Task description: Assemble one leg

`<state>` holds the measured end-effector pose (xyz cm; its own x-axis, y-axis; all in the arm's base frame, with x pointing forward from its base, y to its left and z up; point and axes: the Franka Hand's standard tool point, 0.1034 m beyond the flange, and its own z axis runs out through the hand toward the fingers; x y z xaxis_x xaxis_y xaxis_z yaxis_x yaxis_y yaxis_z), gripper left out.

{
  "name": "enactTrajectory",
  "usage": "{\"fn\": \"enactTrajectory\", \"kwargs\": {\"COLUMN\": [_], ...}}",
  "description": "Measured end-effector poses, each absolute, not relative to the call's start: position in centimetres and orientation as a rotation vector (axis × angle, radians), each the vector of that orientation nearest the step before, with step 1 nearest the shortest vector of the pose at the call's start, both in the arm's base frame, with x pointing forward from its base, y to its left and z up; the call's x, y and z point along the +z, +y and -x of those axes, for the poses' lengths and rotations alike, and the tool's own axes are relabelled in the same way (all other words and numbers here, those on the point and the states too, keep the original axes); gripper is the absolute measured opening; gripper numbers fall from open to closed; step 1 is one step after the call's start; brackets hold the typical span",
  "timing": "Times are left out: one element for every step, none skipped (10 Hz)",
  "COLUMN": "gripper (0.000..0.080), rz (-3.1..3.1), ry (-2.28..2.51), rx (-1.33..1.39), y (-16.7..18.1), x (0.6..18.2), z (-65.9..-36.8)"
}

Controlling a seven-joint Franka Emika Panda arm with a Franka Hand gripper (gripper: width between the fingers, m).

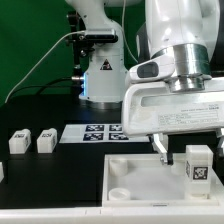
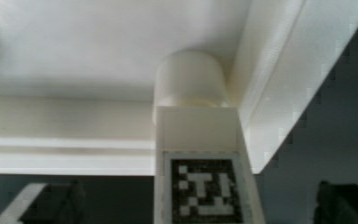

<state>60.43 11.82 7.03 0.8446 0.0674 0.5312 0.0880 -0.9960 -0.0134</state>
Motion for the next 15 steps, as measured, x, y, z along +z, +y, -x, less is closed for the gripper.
{"fn": "enactTrajectory", "kwargs": {"gripper": [0.0649, 0.0649, 0.0649, 0.0649, 0.0649, 0.0649, 0.0649, 0.0649, 0.0648, 0.0649, 0.0649, 0.0649, 0.0649, 0.0649, 0.0649], "rz": [2.981, 2.985, 3.001, 2.994, 3.001, 3.018, 3.029, 3.034, 3.037, 3.042, 3.044, 3.052, 3.062, 3.064, 3.066], "ry": [-0.126, -0.125, -0.122, -0.115, -0.111, -0.101, -0.103, -0.099, -0.105, -0.127, -0.133, -0.130, -0.132, -0.124, -0.120], "rx": [-0.856, -0.838, -0.726, -0.737, -0.682, -0.480, -0.301, -0.153, -0.097, 0.101, 0.133, 0.081, 0.045, 0.033, 0.013], "y": [11.8, 11.8, 12.0, 11.8, 11.9, 12.6, 12.9, 13.0, 12.8, 12.6, 12.4, 12.0, 11.6, 11.3, 11.1], "x": [7.0, 7.1, 7.6, 9.1, 9.2, 8.9, 9.0, 9.2, 9.3, 9.2, 9.2, 8.7, 8.4, 8.1, 7.9], "z": [-60.4, -60.4, -60.0, -60.4, -60.3, -60.0, -60.2, -60.7, -61.5, -61.0, -62.0, -62.6, -63.0, -63.3, -63.6]}}
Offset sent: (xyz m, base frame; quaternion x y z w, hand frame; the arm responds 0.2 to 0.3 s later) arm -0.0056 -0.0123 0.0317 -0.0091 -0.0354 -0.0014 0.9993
